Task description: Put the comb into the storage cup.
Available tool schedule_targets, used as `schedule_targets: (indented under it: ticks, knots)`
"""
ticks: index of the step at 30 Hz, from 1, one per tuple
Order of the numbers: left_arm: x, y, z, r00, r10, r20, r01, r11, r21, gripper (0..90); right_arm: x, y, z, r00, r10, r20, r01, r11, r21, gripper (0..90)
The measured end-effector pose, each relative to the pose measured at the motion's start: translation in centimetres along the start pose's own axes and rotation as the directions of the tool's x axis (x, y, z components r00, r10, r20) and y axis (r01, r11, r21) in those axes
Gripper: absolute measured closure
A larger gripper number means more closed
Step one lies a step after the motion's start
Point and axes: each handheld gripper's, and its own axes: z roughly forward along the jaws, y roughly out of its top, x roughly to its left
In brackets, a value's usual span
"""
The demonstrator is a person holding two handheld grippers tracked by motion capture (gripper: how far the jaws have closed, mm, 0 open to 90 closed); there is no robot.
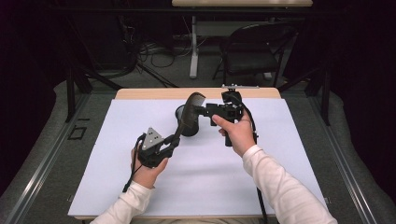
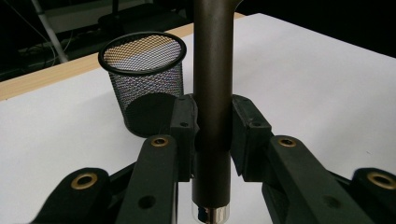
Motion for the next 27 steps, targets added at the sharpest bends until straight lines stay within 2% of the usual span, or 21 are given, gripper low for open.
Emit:
schedule_targets:
  ticks: [7, 27]
  knots:
    - [-0.15, -0.05, 0.07, 1.0, 0.005, 0.004, -0.005, 1.0, -0.001, 72.6, -0.3, 0.05, 0.13, 0.9999, 0.014, 0.001, -0.014, 1.0, 0.004, 36.8]
    - [-0.98, -0.31, 0.53, 0.9995, 0.019, 0.026, -0.02, 0.9997, 0.016, 72.6, -0.59, 0.02, 0.44, 0.9984, 0.027, -0.049, -0.026, 1.0, 0.013, 54.0]
